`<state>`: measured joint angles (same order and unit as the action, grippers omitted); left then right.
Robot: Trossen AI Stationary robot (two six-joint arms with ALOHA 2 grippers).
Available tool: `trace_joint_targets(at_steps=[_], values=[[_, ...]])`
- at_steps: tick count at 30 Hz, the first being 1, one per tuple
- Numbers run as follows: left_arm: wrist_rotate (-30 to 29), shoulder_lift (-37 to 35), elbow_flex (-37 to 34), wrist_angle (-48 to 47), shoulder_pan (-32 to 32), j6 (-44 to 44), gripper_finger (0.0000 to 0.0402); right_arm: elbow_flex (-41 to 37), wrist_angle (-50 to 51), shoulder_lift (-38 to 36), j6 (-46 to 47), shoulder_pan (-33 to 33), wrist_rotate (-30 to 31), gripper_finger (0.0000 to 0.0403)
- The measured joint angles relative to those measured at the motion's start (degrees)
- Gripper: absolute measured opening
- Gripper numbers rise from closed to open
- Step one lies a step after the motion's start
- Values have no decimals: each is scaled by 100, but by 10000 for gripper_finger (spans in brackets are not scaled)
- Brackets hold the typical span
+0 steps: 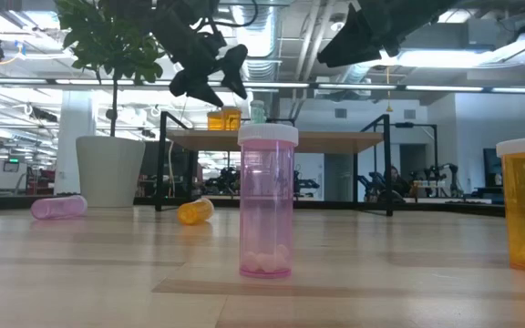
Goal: Pick and place medicine bottles onto shelf by color
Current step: Adjust the large orange pill bottle on the shelf
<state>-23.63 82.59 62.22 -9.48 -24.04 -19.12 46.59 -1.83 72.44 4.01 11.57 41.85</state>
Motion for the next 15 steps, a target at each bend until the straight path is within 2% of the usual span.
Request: trace_joint_targets(at_steps=[15], values=[[43, 208, 22, 113, -69, 103, 306, 0, -53, 0, -15, 0, 0, 226]])
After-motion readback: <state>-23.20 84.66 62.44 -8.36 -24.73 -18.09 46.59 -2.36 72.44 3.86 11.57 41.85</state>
